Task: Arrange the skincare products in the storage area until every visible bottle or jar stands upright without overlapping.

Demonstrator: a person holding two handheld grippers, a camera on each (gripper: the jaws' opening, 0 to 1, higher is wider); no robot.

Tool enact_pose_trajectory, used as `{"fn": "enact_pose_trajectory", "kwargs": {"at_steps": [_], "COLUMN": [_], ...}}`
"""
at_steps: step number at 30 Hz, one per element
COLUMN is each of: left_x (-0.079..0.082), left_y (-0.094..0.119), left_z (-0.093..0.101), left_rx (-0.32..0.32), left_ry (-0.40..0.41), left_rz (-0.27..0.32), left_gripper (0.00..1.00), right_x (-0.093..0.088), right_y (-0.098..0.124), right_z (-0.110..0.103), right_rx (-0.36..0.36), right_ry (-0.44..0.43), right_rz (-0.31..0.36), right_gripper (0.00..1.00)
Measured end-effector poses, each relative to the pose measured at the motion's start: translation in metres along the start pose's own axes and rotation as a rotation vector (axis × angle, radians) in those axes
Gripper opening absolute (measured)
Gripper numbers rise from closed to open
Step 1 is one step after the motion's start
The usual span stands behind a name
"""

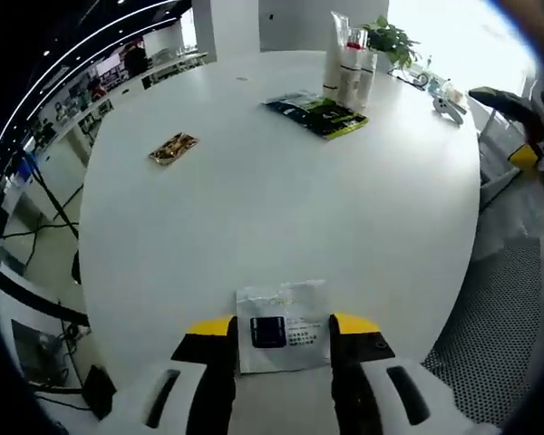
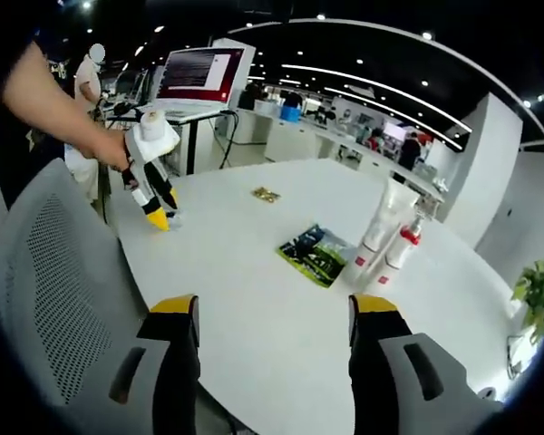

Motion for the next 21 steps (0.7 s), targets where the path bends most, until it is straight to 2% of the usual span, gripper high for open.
{"fn": "enact_pose_trajectory", "kwargs": {"at_steps": [3,6,10,15,16,19,20,21], "left_x": [0.001,0.01,0.04,0.069,0.078,0.093,0.099,0.1], "left_y": [0.002,0.015,0.033,0.051,0.056,0.061,0.062,0.062], "left_z": [0.005,0.01,0.021,0.039,0.048,0.066,0.075,0.079], "left_rx": [-0.035,-0.03,-0.031,-0.03,-0.038,-0.046,-0.051,-0.033], "left_ry": [0.11,0.185,0.252,0.226,0.213,0.173,0.121,0.108], "left_rz": [0.036,0.107,0.263,0.366,0.401,0.452,0.473,0.48], "left_gripper": [0.41,0.41,0.41,0.41,0.41,0.41,0.41,0.41], "right_x": [0.0,0.001,0.005,0.007,0.009,0.012,0.017,0.025], "right_y": [0.0,0.0,0.001,0.001,0.002,0.003,0.004,0.007], "right_z": [0.0,-0.001,-0.003,-0.003,-0.003,-0.003,-0.005,-0.006], "right_rx": [0.001,0.01,0.028,0.045,0.048,0.08,0.106,0.142], "right_ry": [0.002,-0.008,-0.028,-0.069,-0.078,-0.165,-0.206,-0.285], "right_rz": [0.0,0.005,0.023,0.036,0.042,0.064,0.083,0.12], "right_gripper": [0.62,0.61,0.62,0.62,0.62,0.59,0.58,0.54]}}
Point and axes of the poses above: the point that each gripper's makers call its tool centre point, and the gripper's own axes: y roughly backward along the fingers, z roughly to its right, x roughly out of its top, the point moved 4 cm from there along y, roughly backward along the fingers, and after that the axes turned 14 degrees about -y, right-handed, at the moved point
